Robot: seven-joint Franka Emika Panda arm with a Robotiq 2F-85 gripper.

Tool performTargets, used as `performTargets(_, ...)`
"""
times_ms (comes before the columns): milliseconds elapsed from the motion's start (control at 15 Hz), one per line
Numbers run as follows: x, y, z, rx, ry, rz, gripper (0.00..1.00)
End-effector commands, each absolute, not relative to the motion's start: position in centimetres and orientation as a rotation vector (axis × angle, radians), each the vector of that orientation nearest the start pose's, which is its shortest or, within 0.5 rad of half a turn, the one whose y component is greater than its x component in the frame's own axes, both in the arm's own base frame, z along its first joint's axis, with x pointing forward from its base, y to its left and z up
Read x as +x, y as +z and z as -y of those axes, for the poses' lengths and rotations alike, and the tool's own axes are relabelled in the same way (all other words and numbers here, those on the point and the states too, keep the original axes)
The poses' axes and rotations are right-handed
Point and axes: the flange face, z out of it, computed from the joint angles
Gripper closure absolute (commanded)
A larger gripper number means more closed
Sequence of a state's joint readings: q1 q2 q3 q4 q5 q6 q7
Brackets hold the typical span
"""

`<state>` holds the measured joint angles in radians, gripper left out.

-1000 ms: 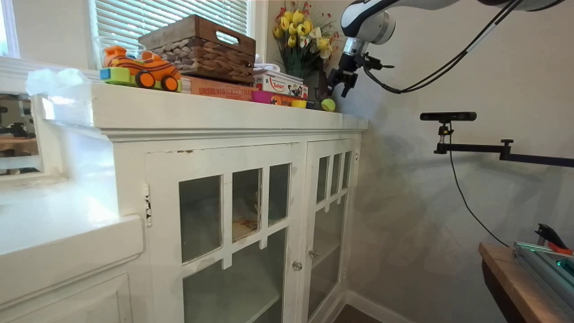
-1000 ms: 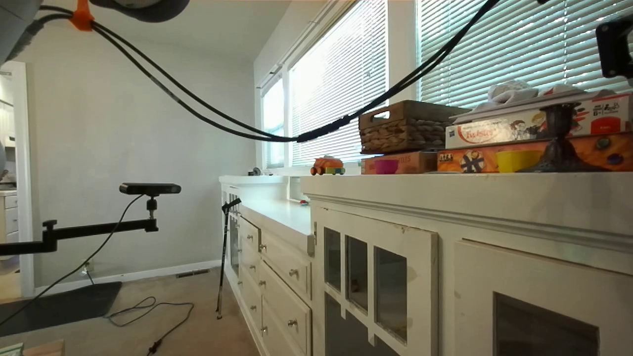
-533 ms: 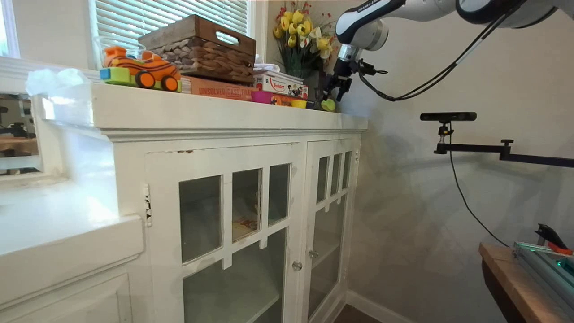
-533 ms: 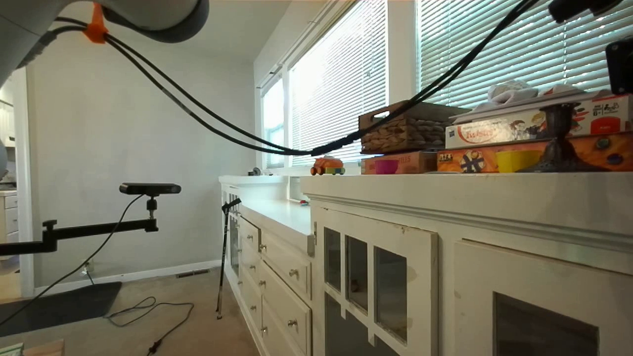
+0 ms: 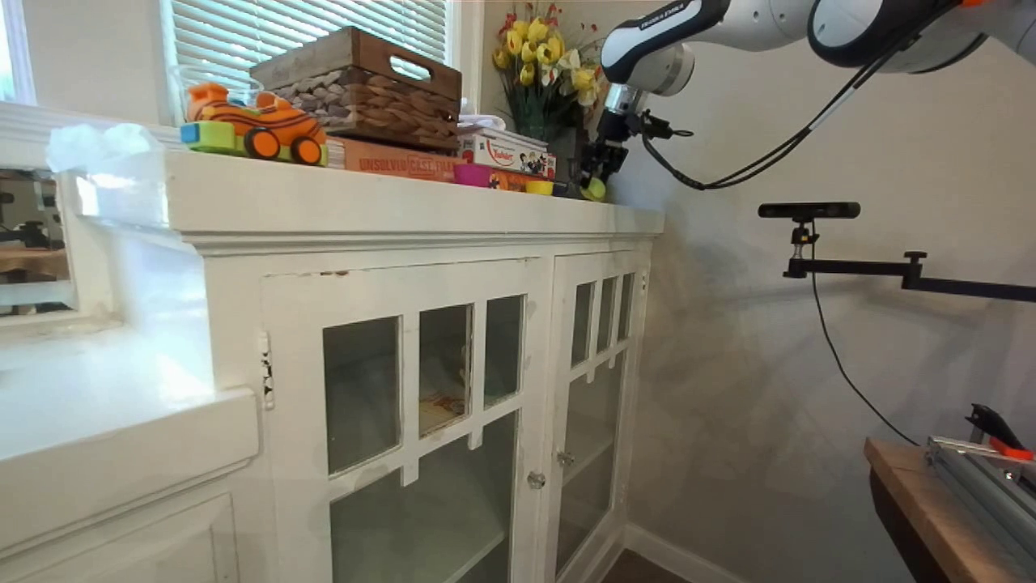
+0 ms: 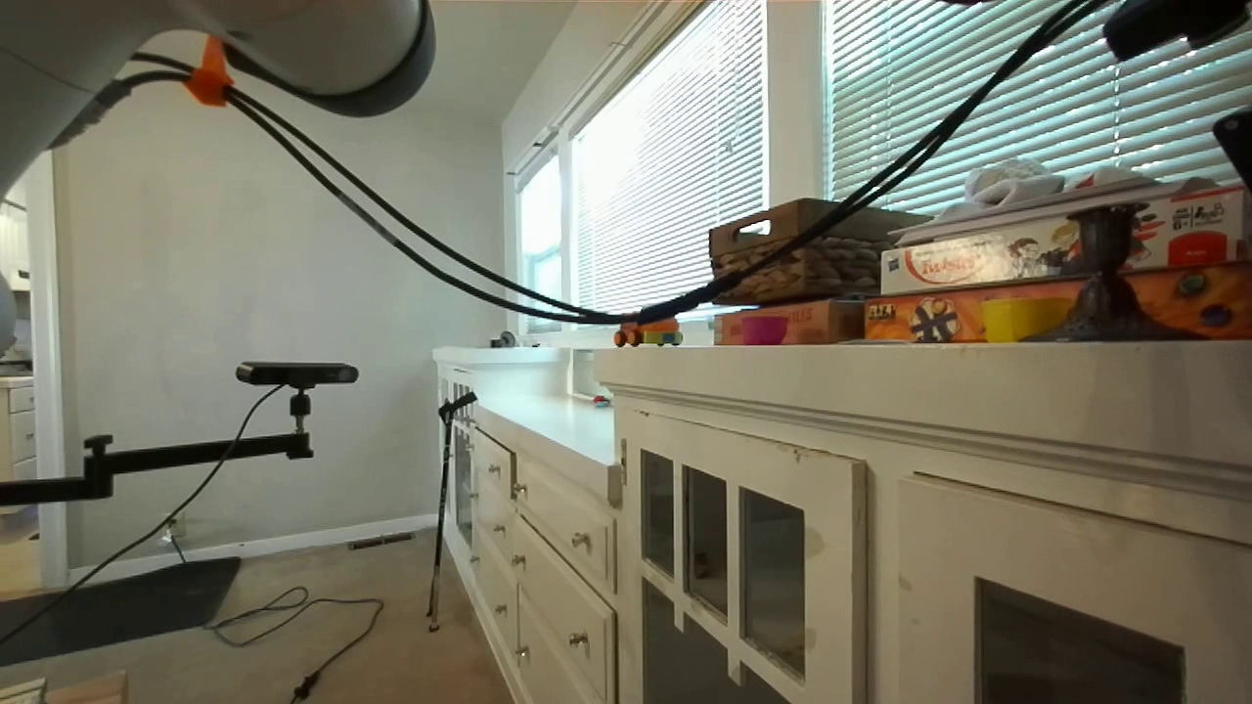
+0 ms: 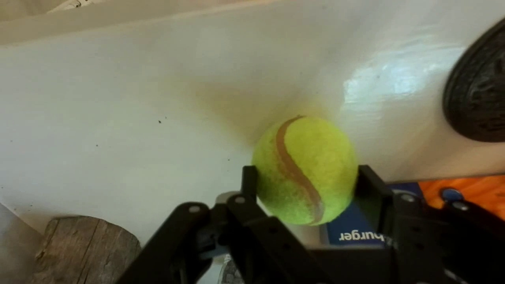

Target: Put the tennis ball on top of the candle holder then put the towel in the basket.

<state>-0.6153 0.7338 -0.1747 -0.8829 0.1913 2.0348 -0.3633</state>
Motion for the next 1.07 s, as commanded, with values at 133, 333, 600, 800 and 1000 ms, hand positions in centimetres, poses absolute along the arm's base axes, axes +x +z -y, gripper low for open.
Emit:
performTargets(133,58.1,56.9,50.0,-3.225,-0.586,-0.56,0.62)
performTargets(333,57.1,60.0,49.2,-3.249,-0.581,-0.494,0.62)
performTargets(600,56.7,63.4,47.6,-3.257,-0.622,-0.42,0.62)
performTargets(800,57.3,64.8,46.1,-3.244,-0.656,-0.384,0.62)
performTargets(1000,58.3,65.4,44.3,-3.221,-0.671,-0.346,0.62)
